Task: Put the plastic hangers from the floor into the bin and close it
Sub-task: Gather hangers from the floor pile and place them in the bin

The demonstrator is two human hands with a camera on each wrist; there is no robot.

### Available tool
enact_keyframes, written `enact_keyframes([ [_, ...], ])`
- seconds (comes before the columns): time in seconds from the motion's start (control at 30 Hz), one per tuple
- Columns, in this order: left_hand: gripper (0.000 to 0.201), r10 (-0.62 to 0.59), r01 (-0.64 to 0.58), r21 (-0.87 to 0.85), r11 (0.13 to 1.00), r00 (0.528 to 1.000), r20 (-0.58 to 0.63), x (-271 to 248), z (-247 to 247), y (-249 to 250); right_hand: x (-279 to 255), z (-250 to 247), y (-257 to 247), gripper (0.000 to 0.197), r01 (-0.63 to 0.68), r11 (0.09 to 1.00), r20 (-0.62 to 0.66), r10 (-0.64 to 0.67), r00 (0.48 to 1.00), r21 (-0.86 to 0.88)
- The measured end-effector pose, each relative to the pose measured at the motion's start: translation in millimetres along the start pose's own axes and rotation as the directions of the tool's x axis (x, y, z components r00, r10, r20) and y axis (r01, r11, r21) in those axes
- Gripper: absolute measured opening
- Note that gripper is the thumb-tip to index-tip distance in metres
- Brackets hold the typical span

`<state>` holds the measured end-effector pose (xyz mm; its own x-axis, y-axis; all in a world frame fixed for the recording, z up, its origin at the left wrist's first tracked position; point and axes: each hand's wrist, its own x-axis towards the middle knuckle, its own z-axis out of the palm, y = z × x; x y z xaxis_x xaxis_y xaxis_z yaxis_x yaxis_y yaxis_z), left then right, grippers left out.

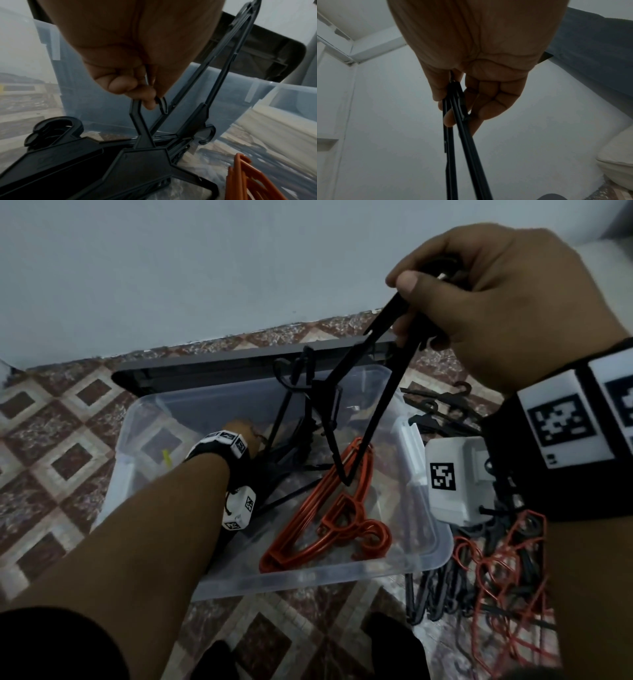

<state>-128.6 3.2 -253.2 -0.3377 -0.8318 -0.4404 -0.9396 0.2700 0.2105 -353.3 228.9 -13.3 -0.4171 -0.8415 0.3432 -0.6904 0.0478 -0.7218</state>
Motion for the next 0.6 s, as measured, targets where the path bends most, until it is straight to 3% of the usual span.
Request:
enact_keyframes([
  [0.1, 0.011, 0.047, -0.051, -0.068, 0.996, 0.997, -0.064, -15.8, -7.2, 1.9, 0.1, -1.4, 3.3, 0.015, 0.006, 0.998, -0.011, -0.005, 1.0, 0.068],
  [0.23, 0.015, 0.178, -0.185, -0.04, 0.982, 0.976, -0.128, -48.0, -33.7, 1.1, 0.5, -4.3, 7.6, 0.013, -0.039, 0.953, 0.027, 0.032, 0.999, 0.301],
  [0.43, 0.026, 0.232, -0.272, -0.117, 0.955, 0.933, -0.274, -106.2, -90.4, -16.9, -2.8, -5.9, 8.2, 0.011, -0.204, 0.764, 0.173, 0.122, 0.977, 0.612],
  [0.53, 0.015, 0.186, -0.289, -0.328, 0.899, 0.932, -0.312, -129.5, -107.4, -26.7, -7.5, -3.1, 6.7, 0.012, -0.293, 0.692, 0.254, 0.162, 0.954, 0.66],
  [0.6, 0.015, 0.155, -0.295, -0.547, 0.783, 0.945, -0.287, -137.7, -112.7, -31.8, -10.8, 0.5, 6.0, 0.013, -0.333, 0.664, 0.3, 0.169, 0.939, 0.67],
])
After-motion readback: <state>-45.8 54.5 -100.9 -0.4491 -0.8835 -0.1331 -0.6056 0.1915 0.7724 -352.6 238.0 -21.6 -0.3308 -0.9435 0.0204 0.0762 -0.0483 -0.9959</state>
